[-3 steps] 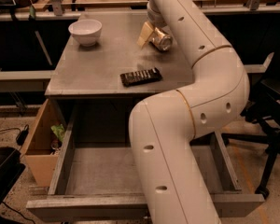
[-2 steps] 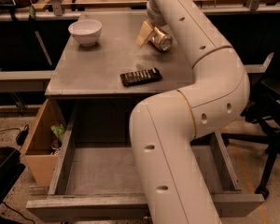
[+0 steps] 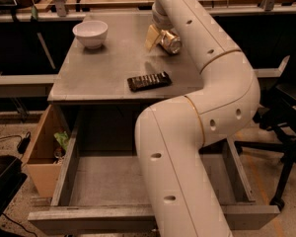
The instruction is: Place orange can upright
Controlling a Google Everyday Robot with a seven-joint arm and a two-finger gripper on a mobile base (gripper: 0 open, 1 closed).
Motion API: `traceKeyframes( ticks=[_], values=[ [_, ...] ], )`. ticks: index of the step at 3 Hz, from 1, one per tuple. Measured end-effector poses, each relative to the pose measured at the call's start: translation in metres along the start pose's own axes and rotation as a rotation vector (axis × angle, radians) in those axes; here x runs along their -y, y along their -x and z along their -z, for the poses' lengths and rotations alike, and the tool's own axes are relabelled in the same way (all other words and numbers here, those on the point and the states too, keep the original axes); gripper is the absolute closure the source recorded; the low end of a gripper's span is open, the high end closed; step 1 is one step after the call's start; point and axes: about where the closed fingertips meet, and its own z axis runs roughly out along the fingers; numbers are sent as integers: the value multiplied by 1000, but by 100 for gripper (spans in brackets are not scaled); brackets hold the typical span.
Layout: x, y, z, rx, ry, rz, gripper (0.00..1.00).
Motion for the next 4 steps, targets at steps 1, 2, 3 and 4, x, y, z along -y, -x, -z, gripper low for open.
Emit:
traceKeyframes(
  ticks=[1, 2, 3, 4],
  values=[
    [0, 1, -4, 2, 1, 0, 41],
    [-1, 1, -8, 2, 2, 1, 64],
    [-2, 1, -12, 1, 4, 2, 88],
    [-3, 2, -16, -1, 5, 4, 100]
  ],
)
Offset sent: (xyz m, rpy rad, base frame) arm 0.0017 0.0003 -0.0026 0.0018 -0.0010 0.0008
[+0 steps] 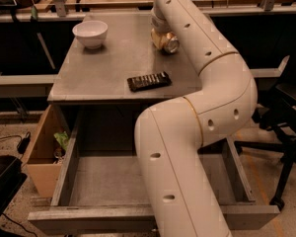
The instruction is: Place orange can upright
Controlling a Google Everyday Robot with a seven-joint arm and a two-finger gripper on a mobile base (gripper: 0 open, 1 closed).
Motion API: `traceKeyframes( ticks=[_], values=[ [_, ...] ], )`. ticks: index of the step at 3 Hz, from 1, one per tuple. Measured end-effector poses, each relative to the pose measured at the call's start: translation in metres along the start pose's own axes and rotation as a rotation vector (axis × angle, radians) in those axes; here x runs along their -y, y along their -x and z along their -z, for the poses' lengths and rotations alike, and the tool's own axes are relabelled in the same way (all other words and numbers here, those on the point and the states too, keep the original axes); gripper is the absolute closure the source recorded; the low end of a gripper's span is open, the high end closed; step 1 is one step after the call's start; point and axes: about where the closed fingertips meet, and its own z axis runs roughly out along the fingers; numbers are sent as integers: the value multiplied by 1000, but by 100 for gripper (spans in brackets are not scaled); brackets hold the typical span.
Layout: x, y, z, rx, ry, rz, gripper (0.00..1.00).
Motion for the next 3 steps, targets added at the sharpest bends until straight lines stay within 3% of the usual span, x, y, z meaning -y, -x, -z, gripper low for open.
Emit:
traceKeyframes(
  ticks=[1, 2, 3],
  values=[
    [0, 0, 0, 0, 0, 0, 100],
    [11, 10, 15, 76, 3, -29, 100],
    [34, 22, 53, 194, -14, -65, 100]
  ],
)
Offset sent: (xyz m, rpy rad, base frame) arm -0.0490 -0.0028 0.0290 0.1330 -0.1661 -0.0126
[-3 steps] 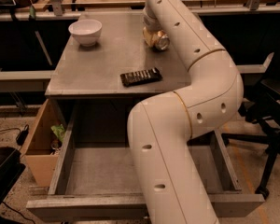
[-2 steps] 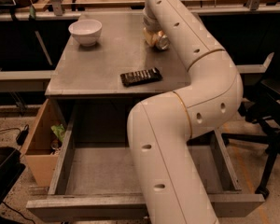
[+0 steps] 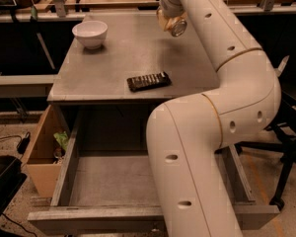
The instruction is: Place orange can upright
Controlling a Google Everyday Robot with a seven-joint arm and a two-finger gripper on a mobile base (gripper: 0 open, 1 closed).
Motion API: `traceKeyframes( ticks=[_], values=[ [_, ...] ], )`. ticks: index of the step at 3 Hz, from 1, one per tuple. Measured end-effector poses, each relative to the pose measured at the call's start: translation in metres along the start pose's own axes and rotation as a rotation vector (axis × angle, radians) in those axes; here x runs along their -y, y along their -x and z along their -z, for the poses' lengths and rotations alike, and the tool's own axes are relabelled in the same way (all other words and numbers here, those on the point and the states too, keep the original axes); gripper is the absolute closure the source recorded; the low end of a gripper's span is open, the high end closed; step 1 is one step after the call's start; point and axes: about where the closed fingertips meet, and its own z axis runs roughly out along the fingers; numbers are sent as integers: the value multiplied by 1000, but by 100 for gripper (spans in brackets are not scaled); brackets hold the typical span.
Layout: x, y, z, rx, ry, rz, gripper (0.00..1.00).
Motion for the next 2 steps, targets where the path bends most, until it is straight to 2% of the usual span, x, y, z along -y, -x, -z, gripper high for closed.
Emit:
traceKeyframes(
  ticks=[1, 2],
  values=[
    [17, 15, 38, 97, -14, -8, 100],
    [29, 31, 112, 265, -23, -28, 100]
  ],
)
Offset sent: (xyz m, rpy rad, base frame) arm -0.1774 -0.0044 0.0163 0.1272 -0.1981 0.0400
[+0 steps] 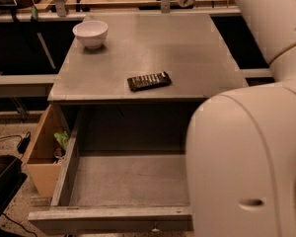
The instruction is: Place orange can upright
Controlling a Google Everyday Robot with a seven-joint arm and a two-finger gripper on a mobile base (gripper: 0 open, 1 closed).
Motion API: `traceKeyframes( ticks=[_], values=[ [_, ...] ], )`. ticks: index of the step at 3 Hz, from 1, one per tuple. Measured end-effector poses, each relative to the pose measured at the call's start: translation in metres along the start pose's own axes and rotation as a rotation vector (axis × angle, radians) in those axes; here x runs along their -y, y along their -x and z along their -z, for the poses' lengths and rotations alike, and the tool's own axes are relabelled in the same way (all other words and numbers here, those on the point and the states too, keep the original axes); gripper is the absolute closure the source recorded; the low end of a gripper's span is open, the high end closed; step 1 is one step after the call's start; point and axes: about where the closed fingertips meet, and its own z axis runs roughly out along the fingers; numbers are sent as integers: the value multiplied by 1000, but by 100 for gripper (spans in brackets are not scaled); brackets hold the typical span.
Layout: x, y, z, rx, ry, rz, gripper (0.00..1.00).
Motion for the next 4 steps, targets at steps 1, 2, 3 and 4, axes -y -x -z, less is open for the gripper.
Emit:
traceKeyframes(
  ticks=[1, 2, 3, 4],
  values=[
    [5, 21, 76, 161, -19, -37, 100],
    [-3, -4, 96, 259, 25, -46, 100],
    [-29, -69, 30, 305, 173, -89, 100],
    [-9, -127, -15, 387, 293, -232, 100]
  ],
)
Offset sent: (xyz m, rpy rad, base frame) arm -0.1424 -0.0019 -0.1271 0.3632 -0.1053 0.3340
